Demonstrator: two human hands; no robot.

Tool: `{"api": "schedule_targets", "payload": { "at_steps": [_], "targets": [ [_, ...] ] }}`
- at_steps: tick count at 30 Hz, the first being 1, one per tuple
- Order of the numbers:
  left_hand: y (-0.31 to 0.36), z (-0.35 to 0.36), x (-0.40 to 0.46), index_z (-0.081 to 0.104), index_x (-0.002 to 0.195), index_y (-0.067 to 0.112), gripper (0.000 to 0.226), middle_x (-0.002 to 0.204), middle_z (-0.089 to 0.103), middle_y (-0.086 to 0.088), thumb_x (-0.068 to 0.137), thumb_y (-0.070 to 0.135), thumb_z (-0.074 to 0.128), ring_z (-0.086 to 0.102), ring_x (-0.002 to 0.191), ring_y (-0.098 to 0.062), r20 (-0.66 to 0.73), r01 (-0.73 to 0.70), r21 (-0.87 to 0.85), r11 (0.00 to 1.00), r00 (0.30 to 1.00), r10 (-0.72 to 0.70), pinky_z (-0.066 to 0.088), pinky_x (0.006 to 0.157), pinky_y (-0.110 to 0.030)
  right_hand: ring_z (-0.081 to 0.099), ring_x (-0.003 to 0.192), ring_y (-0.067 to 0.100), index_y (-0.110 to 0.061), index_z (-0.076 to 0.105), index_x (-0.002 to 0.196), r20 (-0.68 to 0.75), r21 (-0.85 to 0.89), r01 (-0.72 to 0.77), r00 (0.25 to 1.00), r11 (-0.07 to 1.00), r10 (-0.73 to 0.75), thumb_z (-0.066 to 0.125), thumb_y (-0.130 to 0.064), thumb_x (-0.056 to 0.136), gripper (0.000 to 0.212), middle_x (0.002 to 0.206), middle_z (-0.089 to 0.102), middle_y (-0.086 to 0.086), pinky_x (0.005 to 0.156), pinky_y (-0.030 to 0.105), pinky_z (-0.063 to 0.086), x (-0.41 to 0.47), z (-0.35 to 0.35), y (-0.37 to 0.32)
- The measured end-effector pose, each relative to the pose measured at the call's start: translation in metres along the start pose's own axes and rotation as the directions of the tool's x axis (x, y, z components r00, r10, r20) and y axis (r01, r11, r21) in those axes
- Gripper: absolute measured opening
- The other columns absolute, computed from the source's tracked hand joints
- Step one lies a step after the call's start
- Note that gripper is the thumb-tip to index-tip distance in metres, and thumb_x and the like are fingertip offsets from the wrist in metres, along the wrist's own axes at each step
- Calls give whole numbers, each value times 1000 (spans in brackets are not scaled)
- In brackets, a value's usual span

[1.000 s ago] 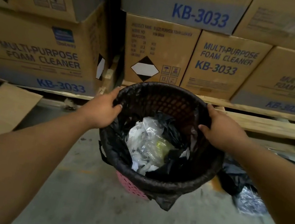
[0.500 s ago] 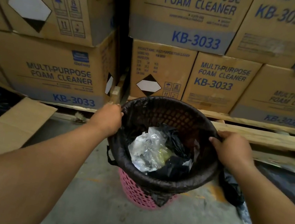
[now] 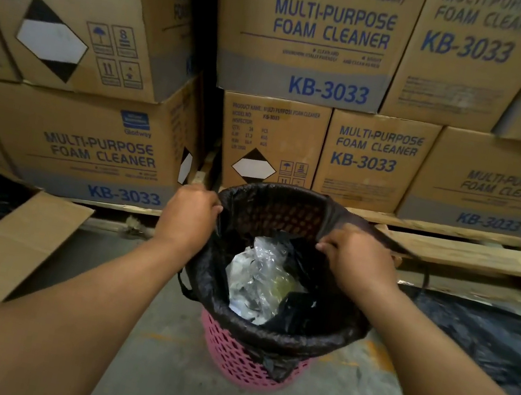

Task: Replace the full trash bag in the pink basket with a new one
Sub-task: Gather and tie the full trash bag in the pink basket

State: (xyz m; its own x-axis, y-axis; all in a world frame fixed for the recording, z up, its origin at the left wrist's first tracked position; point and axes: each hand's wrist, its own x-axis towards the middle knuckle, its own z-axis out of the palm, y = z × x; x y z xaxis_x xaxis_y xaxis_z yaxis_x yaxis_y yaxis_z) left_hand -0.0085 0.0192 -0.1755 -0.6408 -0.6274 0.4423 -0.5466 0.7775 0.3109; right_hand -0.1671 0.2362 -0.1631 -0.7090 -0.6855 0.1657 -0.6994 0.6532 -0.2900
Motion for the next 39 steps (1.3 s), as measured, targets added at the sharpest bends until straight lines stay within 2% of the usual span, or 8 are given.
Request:
{"api": "schedule_targets", "payload": {
  "at_steps": [12,16,19,22,25,32,36,39],
  "targets": [
    [26,12,-5,76,102,16,20,100,71,-12,96,26,60,65,100,-30,354,-33,14,999,935,26,52,87,-39,61,103,28,-30,71,111,132,-37,138,982,990,-133,58,-41,91,27,111,62,3,86,39,51,12,10,-9],
    [14,-2,-1,72,116,15,25,109,71,-8,96,27,61,65,100,-25,99,-74,-89,993,992,82,53,90,-39,51,114,30,-31,65,122,-176,-39,30,984,999,-37,56,-45,91,35,122,61,4,95,43,43,20,-3,17],
    [-4,-8,7,62,127,11,40,119,62,-12,93,32,66,61,107,-30,65,5,-33,999,998,-2,50,86,-39,52,120,34,-32,57,132,-108,-99,-137,986,986,126,58,-47,89,45,131,60,8,97,44,44,28,-9,39],
    [-17,-2,11,68,115,13,35,101,68,-11,91,39,66,65,96,-31,251,144,148,978,951,-178,47,70,-34,63,106,33,-31,66,118,27,-67,-241,969,968,244,60,-45,88,34,113,70,10,84,38,50,28,-7,50],
    [-14,-3,12,75,100,19,22,99,66,-6,94,35,62,64,92,-28,158,101,194,976,979,-132,45,69,-34,66,92,33,-24,73,99,-21,-58,-254,967,965,254,63,-42,87,24,94,72,10,70,33,47,24,-12,52],
    [16,-6,6,75,103,24,23,108,63,0,95,39,61,59,104,-22,195,-94,79,992,978,77,43,85,-37,63,82,32,-21,71,91,-78,73,-64,994,995,70,64,-47,88,27,82,70,6,65,34,47,27,-32,7],
    [-3,-9,0,74,95,31,15,146,40,-4,91,41,65,31,141,-31,408,24,101,995,911,-64,27,112,-59,61,70,27,-22,73,90,9,82,-39,999,996,38,67,-47,86,26,72,66,1,60,32,43,23,-44,-1],
    [-15,-16,-5,60,95,29,5,119,53,-8,96,34,58,55,115,-33,436,74,35,997,896,-82,46,95,-48,65,78,29,-19,74,98,42,70,-31,999,997,28,68,-45,86,29,85,73,10,68,36,52,18,-55,-3]
  ]
}}
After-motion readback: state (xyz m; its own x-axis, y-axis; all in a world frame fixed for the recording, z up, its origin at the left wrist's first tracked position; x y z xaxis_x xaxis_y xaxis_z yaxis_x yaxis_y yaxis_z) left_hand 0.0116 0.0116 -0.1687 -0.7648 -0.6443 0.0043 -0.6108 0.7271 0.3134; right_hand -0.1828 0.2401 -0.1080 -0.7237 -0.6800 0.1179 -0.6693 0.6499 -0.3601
